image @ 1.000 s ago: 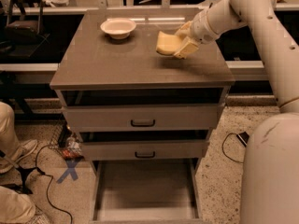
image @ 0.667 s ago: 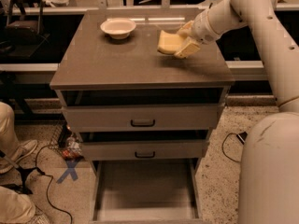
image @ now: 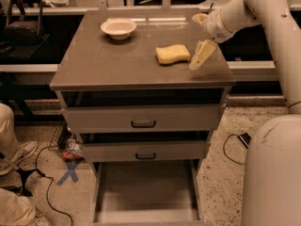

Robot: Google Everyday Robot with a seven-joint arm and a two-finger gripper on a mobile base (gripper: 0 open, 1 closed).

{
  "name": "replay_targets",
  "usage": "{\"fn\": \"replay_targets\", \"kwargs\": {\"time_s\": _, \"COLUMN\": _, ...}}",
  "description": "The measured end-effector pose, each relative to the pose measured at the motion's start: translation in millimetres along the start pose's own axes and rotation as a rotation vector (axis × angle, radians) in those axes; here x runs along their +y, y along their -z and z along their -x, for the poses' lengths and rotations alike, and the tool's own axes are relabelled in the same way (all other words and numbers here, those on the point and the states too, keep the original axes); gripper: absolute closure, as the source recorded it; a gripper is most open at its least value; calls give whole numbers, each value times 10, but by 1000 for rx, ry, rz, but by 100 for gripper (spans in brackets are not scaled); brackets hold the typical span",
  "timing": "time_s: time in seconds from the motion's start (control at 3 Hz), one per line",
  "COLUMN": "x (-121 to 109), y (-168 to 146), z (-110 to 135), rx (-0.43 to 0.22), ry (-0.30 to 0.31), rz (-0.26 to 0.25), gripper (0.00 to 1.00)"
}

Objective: Pick sponge from bottom drawer and place on counter

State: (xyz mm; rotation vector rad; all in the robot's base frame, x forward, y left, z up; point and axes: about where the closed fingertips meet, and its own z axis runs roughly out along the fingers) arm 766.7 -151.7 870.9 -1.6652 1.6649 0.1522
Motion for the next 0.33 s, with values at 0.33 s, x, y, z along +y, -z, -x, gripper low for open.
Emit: {"fn": "replay_targets", "kwargs": {"time_s": 0.33, "x": -11, "y": 461, "z": -163, "rx": 10, "ry": -1, "rz": -41, "gripper": 0}}
